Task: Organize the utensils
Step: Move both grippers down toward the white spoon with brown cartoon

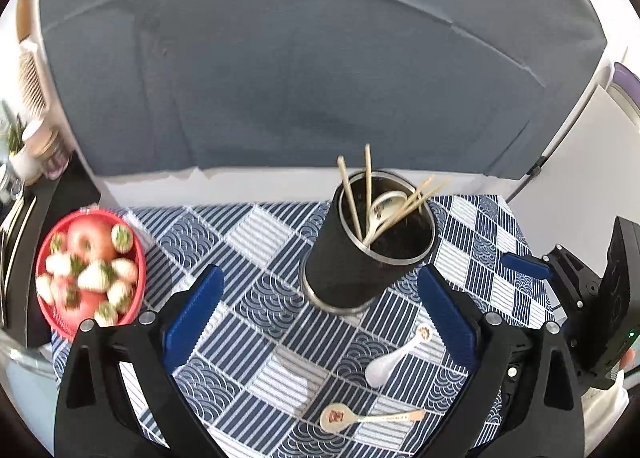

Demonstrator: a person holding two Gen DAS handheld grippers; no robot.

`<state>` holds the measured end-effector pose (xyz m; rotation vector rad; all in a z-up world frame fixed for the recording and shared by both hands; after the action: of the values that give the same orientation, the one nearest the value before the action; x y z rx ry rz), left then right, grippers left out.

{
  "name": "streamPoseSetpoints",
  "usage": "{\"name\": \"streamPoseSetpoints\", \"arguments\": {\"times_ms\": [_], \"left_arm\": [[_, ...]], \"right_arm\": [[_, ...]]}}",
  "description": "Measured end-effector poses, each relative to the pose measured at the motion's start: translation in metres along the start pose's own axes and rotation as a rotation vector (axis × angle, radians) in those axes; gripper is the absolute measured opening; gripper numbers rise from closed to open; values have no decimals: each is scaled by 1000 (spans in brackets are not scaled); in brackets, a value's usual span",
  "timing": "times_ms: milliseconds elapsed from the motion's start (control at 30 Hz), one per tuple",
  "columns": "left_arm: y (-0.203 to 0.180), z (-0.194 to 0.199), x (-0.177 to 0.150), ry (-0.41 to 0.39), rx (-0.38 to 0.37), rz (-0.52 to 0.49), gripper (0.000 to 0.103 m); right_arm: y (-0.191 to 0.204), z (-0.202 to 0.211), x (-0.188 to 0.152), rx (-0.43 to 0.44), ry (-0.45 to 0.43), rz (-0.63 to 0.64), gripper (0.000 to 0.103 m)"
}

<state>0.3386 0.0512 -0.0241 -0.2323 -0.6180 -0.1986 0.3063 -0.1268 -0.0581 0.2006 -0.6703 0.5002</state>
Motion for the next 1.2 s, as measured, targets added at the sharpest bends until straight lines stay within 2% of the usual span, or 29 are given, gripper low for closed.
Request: {"name": "streamPoseSetpoints", "arguments": {"times_ms": [133,500,700,1033,1200], "left_arm": [[-4,-2,-24,28,-21,21,95],[-19,-27,-94,106,-42,-1,95],[-22,-44,-127,166,-49,10,95],[-16,-71,-164,242,-55,63,95],[-20,-82,-175,263,-87,79,95]], "right_arm": [[2,3,-25,2,35,0,89],[11,-6,-79,26,96,-9,89],[29,-19,-101,83,154,30,89],[48,-39,-136,140,225,79,89],[52,-49,-150,165,262,117,89]]}}
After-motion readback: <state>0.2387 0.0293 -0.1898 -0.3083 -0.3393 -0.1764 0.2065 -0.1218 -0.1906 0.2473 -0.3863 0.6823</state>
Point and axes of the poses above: each gripper's, at about its wrist camera, not at the fingertips, and z roughly against the way its jaws point, y to its left, x to its top, the point moved 8 cm from there along -z, roughly the way its jaws point, and after that the axes turned 7 degrees about -z, right-handed, at the moved point
